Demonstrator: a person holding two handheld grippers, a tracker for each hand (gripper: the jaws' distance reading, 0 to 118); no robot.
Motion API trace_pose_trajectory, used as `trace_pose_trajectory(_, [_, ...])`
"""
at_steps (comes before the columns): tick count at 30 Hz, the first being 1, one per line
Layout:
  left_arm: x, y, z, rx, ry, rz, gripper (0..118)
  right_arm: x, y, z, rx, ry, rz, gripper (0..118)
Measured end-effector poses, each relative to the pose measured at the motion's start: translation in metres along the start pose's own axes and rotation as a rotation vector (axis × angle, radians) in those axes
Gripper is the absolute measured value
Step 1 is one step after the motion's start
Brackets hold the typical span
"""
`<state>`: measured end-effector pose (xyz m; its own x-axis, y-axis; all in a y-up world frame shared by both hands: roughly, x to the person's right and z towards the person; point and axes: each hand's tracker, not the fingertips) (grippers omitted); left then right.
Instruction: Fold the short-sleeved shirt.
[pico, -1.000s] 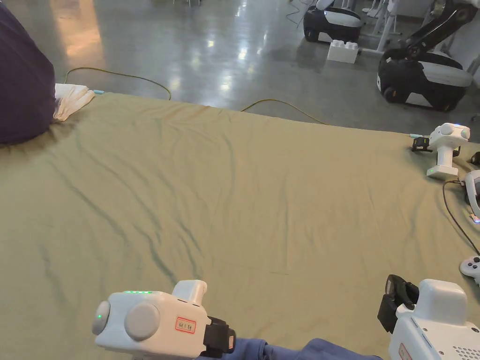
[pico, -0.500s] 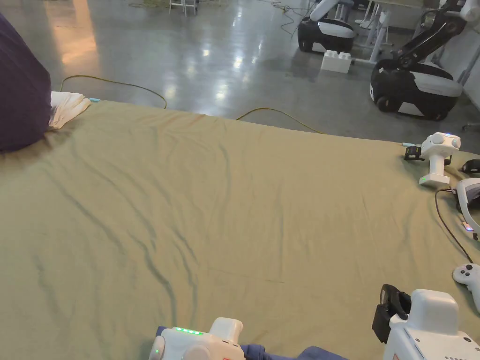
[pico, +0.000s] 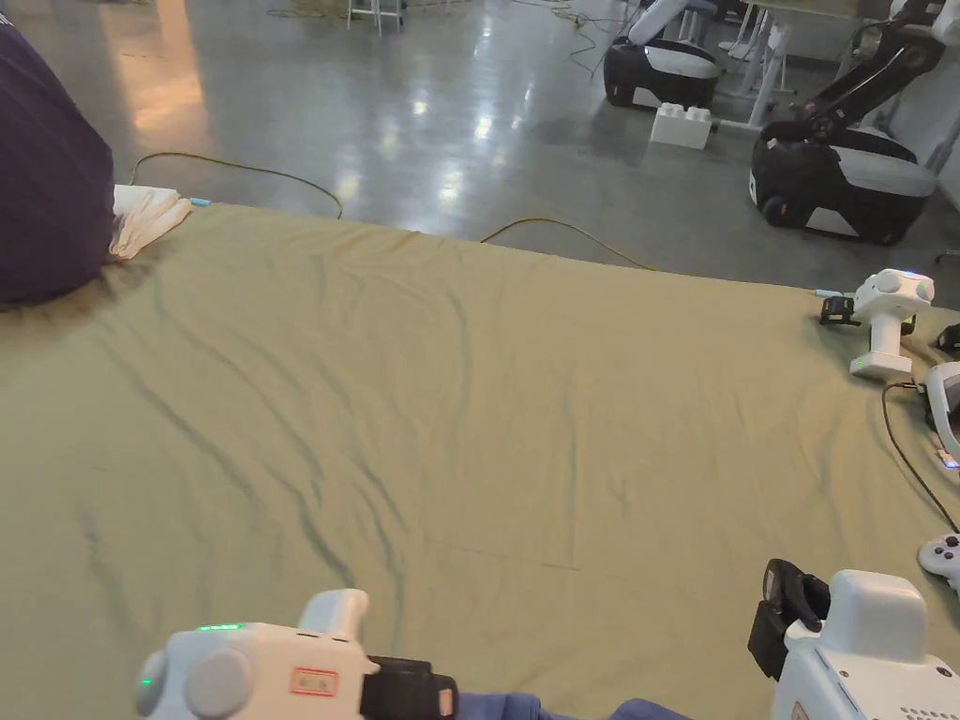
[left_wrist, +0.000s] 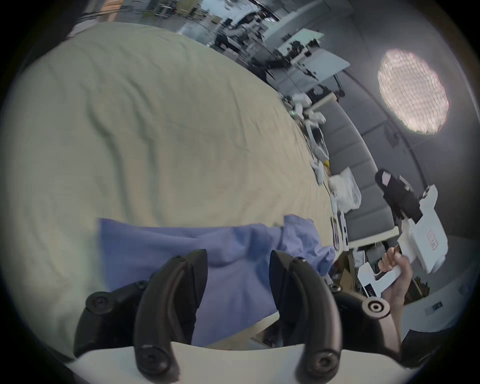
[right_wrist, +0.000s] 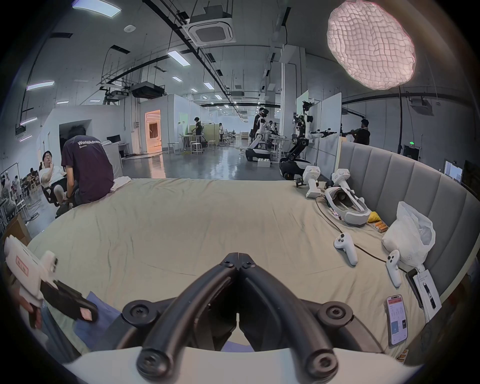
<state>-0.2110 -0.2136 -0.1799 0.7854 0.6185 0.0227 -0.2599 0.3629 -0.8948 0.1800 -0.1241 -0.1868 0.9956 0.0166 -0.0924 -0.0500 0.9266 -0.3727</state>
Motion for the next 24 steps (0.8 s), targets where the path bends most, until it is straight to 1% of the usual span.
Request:
trace_pose_trajectory(2, [-0.026, 0.002, 0.02, 0.028, 0.031, 0.038, 59, -0.002, 0.001, 0.0, 0.003, 0.004, 0.0, 0])
trace_pose_trajectory(4, [-0.052, 0.001, 0.034, 0.052, 0.064, 0.092, 59, -0.003, 0.001, -0.002, 0.002, 0.007, 0.0, 0])
trace_pose_trajectory(6, [-0.075, -0.003, 0.044, 0.055, 0.059, 0.142, 59, -0.005, 0.001, -0.003, -0.002, 0.013, -0.006, 0])
trace_pose_trajectory(10, [-0.107, -0.016, 0.041, -0.003, -0.033, 0.208, 59, -0.01, -0.001, -0.006, -0.012, 0.023, -0.013, 0])
trace_pose_trajectory(14, [-0.123, -0.033, 0.014, -0.061, -0.178, 0.281, 59, -0.014, -0.002, -0.007, -0.019, 0.029, -0.015, 0])
trace_pose_trajectory(16, [-0.123, -0.04, -0.002, -0.087, -0.226, 0.309, 59, -0.015, -0.002, -0.007, -0.021, 0.031, -0.018, 0])
trace_pose_trajectory(18, [-0.117, -0.044, -0.011, -0.073, -0.289, 0.278, 59, -0.015, -0.002, -0.006, -0.021, 0.03, -0.018, 0])
trace_pose_trajectory(19, [-0.114, -0.045, -0.014, -0.057, -0.273, 0.251, 59, -0.016, -0.002, -0.006, -0.021, 0.029, -0.015, 0])
trace_pose_trajectory(21, [-0.114, -0.046, -0.019, -0.042, -0.283, 0.254, 54, -0.016, -0.002, -0.005, -0.023, 0.027, -0.012, 0])
trace_pose_trajectory(22, [-0.114, -0.044, -0.022, -0.041, -0.297, 0.261, 45, -0.016, -0.001, -0.005, -0.024, 0.028, -0.011, 0])
trace_pose_trajectory(23, [-0.112, -0.043, -0.023, -0.039, -0.291, 0.263, 27, -0.016, -0.001, -0.005, -0.025, 0.026, -0.009, 0])
trace_pose_trajectory(24, [-0.108, -0.044, -0.023, -0.035, -0.276, 0.248, 25, -0.016, -0.001, -0.005, -0.026, 0.023, -0.009, 0])
